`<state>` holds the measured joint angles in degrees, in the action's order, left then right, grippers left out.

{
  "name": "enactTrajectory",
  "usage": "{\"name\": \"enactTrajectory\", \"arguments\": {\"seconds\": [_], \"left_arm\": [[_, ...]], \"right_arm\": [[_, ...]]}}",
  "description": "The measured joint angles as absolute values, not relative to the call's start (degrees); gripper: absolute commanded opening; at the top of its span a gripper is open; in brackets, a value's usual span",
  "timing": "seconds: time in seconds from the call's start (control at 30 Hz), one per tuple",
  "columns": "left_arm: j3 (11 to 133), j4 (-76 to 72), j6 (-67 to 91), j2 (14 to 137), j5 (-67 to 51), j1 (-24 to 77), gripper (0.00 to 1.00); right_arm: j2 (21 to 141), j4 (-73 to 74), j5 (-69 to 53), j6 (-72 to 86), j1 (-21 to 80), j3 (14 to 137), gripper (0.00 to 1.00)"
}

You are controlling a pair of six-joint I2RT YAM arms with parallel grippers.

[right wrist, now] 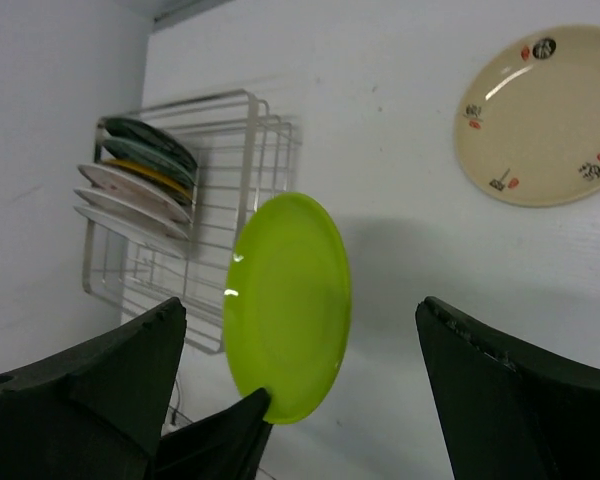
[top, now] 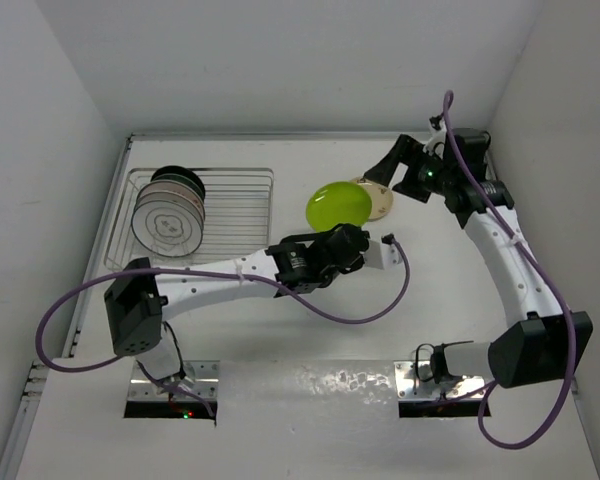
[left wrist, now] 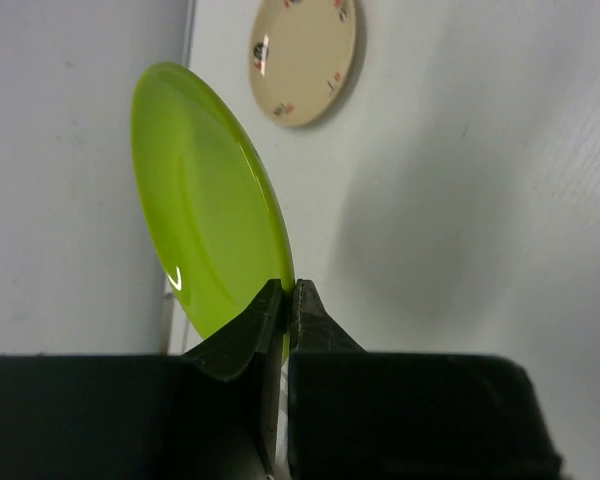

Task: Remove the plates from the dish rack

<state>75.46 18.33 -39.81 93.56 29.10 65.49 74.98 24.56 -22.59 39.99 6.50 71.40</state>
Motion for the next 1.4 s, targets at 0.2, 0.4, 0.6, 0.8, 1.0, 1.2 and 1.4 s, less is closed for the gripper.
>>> {"name": "enactTrajectory", "arguments": {"seconds": [0.2, 0.4, 0.6, 0.8, 1.0, 1.2, 1.4], "left_arm": [[77.78, 14.46, -45.12, 93.91, 30.81, 67.22, 0.0], [78.11, 13.15, -46.46, 95.48, 31.27, 67.61, 0.18], [77.87, 12.78, -44.88, 97.67, 34.74, 68.34, 0.94], [77.17, 15.7, -35.33, 95.68, 39.68, 68.27, 1.0], [70.35, 22.65, -20.29, 83.79, 47.09, 68.25, 1.0], [71.07, 32.03, -0.6, 78.52, 52.38, 62.89, 1.0], [67.51, 36.56, 11.9, 73.03, 51.4, 51.07, 1.0]], "right_arm": [[76.73, 26.63, -22.79, 36.8, 8.29, 68.03, 0.79], [76.79, 21.82, -27.49, 39.13, 8.78, 60.9, 0.0], [76.71, 17.58, -27.49, 42.54, 8.27, 59.81, 0.0], [78.39, 13.76, -23.2, 45.08, 3.25, 58.96, 0.0], [91.44, 11.25, -15.59, 45.34, 0.45, 63.16, 0.0], [106.48, 9.8, -11.92, 45.3, 0.47, 71.5, 0.0], [115.11, 10.61, -10.44, 44.23, 0.45, 79.26, 0.17]]}}
